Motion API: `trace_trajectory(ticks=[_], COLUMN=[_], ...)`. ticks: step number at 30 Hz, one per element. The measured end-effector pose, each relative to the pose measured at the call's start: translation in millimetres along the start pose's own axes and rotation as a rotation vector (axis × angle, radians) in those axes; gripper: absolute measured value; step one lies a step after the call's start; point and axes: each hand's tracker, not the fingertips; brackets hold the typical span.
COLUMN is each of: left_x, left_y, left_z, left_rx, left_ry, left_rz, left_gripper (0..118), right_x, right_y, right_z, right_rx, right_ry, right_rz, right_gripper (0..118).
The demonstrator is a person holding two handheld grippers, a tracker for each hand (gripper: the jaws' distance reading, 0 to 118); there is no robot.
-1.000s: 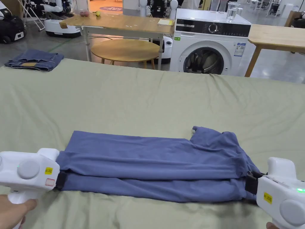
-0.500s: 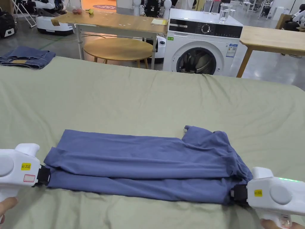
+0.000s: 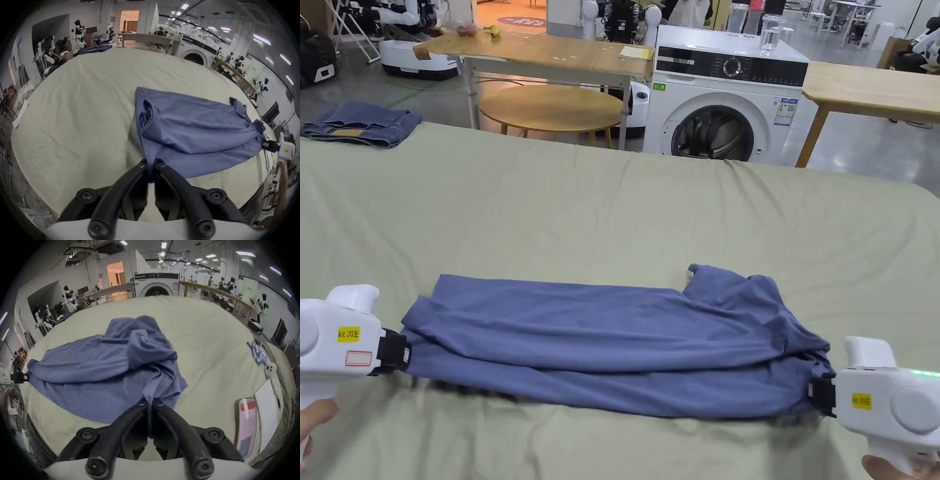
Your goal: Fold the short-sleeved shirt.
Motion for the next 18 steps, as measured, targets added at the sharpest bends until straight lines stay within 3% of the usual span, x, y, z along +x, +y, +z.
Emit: trace_trajectory(ticks=[10,14,18], left_x=[-13.0,-20.8,-25.8], left_y=[-38.2,-65.3,-84.1], left_z=[36.7,36.2,21.9], left_rx=[0.005,-0.025,-0.058], left_ry=[-0.012,-0.004,0.000], left_rz=[-0.013,0.001,0.018], left_gripper=[0,0,0], right_x=[3.2,0.6,7.4], right_y=[-49.6,-79.9,-97.3], right_z=[64.7,69.2,55.8], right_rx=[-0.014,-0.072,-0.094], right_ry=[-0.032,-0.118,-0.091], right_rz=[0.010,0.079,0.040], right_gripper=[0,0,0])
